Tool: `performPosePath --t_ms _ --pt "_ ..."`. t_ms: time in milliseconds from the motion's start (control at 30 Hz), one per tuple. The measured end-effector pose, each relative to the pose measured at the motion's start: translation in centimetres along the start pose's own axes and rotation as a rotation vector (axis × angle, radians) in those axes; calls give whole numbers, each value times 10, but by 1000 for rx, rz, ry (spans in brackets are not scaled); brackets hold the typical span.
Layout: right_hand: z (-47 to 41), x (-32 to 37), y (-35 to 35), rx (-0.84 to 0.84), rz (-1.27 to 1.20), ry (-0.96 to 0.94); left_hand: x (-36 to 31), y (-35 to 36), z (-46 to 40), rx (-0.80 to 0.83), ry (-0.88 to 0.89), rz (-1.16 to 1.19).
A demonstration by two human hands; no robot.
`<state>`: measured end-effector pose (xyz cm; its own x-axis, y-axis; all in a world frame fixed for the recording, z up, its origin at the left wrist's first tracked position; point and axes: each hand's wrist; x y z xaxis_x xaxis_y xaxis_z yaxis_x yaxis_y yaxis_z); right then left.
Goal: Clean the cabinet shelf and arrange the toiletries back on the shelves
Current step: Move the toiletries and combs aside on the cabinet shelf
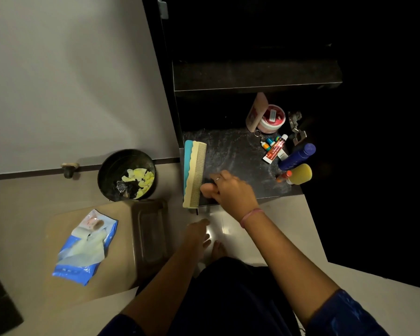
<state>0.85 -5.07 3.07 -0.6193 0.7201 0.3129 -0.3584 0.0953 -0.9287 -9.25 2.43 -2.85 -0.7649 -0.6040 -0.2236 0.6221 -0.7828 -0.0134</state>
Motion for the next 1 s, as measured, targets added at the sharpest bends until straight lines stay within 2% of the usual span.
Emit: performPosePath --t_ms 100,167,267,333,433,500,600,767,1000 --pt "20 -23 -7 -107 -136 236 7 13 19 203 49 -202" --pt "40 -44 -9 -296 -226 427 11 31 26 277 143 -367" --pt "68 -75 -12 -538 -292 716 10 71 33 151 505 -686" --pt "79 -93 -13 -551 -277 829 4 101 44 137 723 -753" --pt "80 -113 -11 -520 -314 853 -13 141 53 133 1033 -814" --pt "74 -120 -12 -483 -334 860 -25 163 54 112 1168 -869" --pt "64 -129 -16 -436 -319 880 -36 185 42 124 1189 -913" --pt "53 -140 -21 -474 -342 943 -43 208 21 -54 1107 -1119" --pt "54 -148 -15 -463 -392 960 -51 215 11 -5 986 -1148"
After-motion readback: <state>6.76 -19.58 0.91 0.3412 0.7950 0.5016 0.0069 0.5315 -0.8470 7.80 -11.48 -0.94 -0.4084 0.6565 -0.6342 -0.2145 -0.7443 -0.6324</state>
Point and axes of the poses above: each hand's wrist, its own z-axis away from the middle knuckle, its own y-axis out of the palm, x = y × z, and after that the axes turned 4 degrees about -y, right-handed
